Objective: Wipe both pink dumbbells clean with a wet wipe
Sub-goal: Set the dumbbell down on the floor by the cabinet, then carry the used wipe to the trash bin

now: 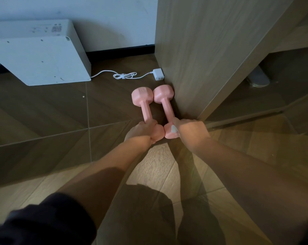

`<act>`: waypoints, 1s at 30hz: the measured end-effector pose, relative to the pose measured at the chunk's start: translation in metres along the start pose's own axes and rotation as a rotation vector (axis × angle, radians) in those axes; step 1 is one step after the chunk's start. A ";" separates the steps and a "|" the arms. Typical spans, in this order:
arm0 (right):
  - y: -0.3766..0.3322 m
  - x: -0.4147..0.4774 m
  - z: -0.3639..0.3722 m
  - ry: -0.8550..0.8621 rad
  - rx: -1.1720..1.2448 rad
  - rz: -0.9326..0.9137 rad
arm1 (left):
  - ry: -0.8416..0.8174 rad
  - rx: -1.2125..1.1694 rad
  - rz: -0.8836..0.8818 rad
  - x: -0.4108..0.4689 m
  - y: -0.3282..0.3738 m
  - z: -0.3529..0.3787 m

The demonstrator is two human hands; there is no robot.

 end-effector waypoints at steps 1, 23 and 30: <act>0.000 0.000 0.000 -0.024 0.026 0.019 | -0.009 -0.001 -0.017 0.000 -0.002 0.003; -0.075 -0.145 -0.195 -0.494 1.325 0.425 | 0.007 -1.062 -0.456 -0.261 0.026 -0.148; -0.109 -0.192 -0.338 -0.488 1.330 0.554 | 0.120 -1.021 -0.543 -0.367 0.025 -0.265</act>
Point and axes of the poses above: each hand's wrist, its own x-axis towards the middle knuckle, its own z-axis out of the palm, y = z × x, the point moved 7 cm from there along x, towards the middle knuckle, and after that the axes turned 10 degrees about y, right-handed, at the moved point
